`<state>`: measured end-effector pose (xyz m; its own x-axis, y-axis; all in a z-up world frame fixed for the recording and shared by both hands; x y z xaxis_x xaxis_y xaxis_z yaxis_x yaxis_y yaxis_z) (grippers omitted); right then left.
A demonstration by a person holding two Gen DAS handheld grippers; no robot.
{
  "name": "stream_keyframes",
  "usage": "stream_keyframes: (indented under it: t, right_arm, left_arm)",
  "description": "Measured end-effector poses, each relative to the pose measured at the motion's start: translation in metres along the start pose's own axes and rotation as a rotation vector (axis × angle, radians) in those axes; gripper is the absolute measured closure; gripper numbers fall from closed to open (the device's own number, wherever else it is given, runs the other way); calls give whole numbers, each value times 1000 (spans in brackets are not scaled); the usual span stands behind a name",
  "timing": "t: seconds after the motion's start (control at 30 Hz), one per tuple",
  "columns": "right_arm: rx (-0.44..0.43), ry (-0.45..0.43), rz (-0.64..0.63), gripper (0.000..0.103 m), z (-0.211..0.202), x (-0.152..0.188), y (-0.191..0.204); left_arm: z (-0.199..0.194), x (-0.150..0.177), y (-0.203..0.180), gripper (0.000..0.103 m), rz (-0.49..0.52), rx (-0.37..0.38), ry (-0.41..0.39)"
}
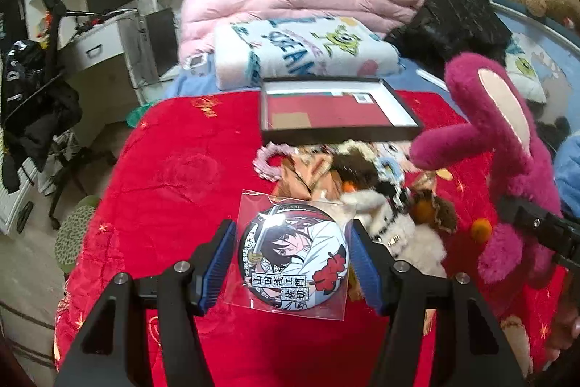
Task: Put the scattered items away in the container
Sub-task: 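Carry pink bunny and bagged badge with both tools toward the black-framed box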
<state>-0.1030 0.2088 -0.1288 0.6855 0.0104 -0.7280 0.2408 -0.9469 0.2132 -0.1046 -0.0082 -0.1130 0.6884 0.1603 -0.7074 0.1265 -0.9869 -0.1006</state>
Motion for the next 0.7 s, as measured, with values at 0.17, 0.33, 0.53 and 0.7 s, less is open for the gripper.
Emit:
stream_keyframes:
  t: [0.17, 0.33, 0.53, 0.7]
  right_arm:
    - [-8, 20, 19, 30, 7, -12, -3]
    - [-17, 30, 29, 30, 20, -32, -8]
    - [-32, 17, 24, 30, 45, -73, -16]
    - [-57, 25, 31, 30, 84, -107, -28]
  left_arm:
    - [-1, -17, -3, 40, -7, 30, 2]
    - [20, -43, -3, 40, -28, 32, 31]
    - [62, -88, -9, 40, -53, -8, 19]
    - [105, -127, -21, 39, -40, 5, 14]
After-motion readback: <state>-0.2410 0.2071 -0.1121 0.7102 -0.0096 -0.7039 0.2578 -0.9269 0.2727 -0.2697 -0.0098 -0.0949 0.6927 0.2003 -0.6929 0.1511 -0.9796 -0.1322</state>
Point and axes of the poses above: each gripper's, at about its wrist camera, not at the fingertips, and z roughly the way its jaws point, y to its left, x to its underside, the point moved 4 cm from there along z, roughly the way its jaws point, and after that the axes turned 8 degrees about -z, right-handed, at the moved point
